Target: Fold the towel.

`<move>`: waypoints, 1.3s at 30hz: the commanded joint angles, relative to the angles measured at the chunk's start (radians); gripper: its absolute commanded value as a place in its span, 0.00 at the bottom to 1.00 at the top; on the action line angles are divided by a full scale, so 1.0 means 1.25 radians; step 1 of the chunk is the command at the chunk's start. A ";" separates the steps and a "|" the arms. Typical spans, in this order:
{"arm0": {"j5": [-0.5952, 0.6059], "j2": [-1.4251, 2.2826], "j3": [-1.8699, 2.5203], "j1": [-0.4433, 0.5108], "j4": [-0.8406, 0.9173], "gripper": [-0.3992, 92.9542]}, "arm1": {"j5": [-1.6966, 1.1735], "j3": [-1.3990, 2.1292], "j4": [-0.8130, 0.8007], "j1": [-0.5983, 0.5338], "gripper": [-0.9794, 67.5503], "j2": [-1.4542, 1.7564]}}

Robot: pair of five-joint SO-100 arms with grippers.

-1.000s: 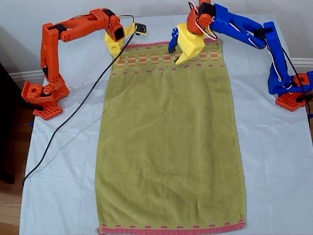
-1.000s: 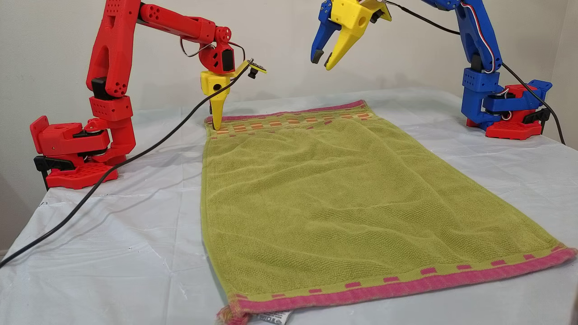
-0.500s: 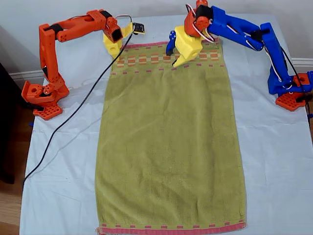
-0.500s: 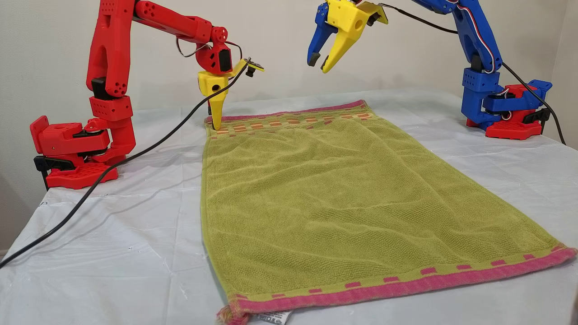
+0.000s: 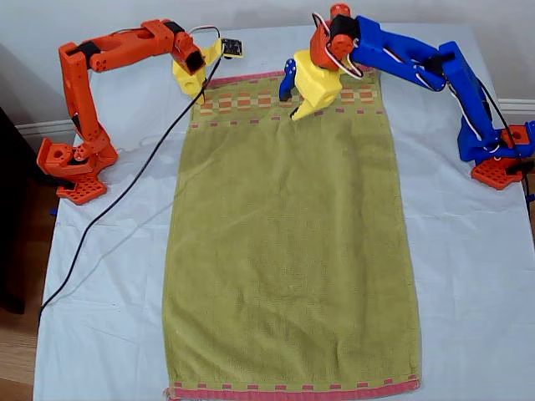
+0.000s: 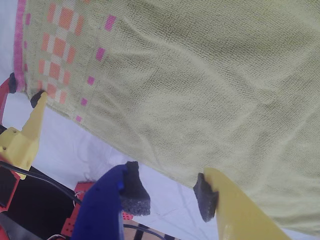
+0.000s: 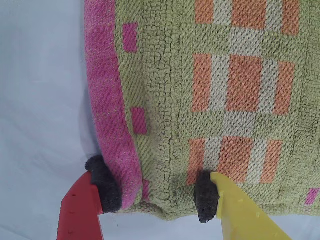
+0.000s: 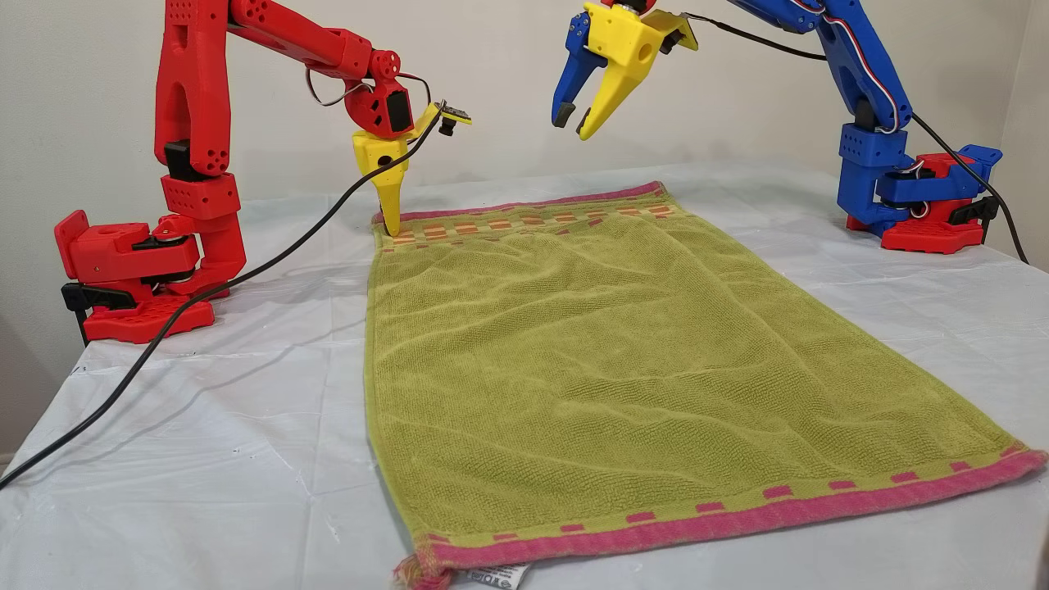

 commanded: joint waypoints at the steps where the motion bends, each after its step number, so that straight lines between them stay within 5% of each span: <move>1: 0.000 -0.020 -0.018 0.006 -0.018 0.33 | -0.013 -0.074 0.002 0.002 0.33 0.039; 5: -0.011 -0.032 -0.027 0.011 -0.017 0.32 | -0.015 -0.075 0.004 0.001 0.33 0.034; 9: -0.016 -0.023 -0.018 0.004 -0.016 0.08 | -0.013 -0.087 0.004 -0.001 0.33 0.025; 13: -0.032 0.007 0.022 -0.009 -0.036 0.01 | -0.013 -0.094 0.004 0.000 0.33 0.018; 24: -0.029 0.042 0.044 -0.013 -0.031 0.01 | -0.029 -0.037 0.004 0.039 0.33 0.037; 39: -0.032 0.113 0.104 0.001 -0.037 0.01 | -0.016 0.200 0.004 0.341 0.33 0.198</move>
